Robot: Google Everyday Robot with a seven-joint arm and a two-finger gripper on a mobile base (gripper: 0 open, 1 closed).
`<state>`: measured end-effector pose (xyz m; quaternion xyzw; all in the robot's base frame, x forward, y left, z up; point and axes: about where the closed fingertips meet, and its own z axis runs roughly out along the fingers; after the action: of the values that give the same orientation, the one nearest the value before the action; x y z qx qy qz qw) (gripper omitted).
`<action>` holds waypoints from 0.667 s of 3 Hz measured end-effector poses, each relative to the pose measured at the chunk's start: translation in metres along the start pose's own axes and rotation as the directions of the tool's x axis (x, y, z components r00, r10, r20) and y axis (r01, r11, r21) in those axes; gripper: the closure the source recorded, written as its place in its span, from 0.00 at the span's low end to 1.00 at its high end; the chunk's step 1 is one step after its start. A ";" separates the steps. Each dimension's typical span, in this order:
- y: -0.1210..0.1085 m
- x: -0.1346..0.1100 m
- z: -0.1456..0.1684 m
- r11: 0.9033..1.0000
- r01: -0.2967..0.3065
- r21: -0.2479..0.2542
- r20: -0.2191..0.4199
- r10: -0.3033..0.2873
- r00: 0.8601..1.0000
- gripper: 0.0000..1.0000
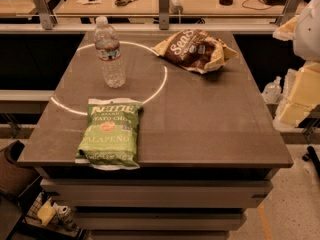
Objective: Pick brown chip bag
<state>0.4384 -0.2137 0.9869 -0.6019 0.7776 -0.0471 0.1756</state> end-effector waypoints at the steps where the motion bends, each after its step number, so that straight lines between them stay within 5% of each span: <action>1: 0.000 0.000 0.000 1.000 0.000 0.000 0.000 0.000 1.000 0.00; 2: -0.005 -0.001 0.000 1.000 -0.012 0.012 -0.005 0.012 1.000 0.00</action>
Offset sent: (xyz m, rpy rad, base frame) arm 0.0112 -0.0031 -0.0013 -0.0074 0.0016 -0.0345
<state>0.4432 -0.2144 0.9887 -0.5960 0.7814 -0.0523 0.1774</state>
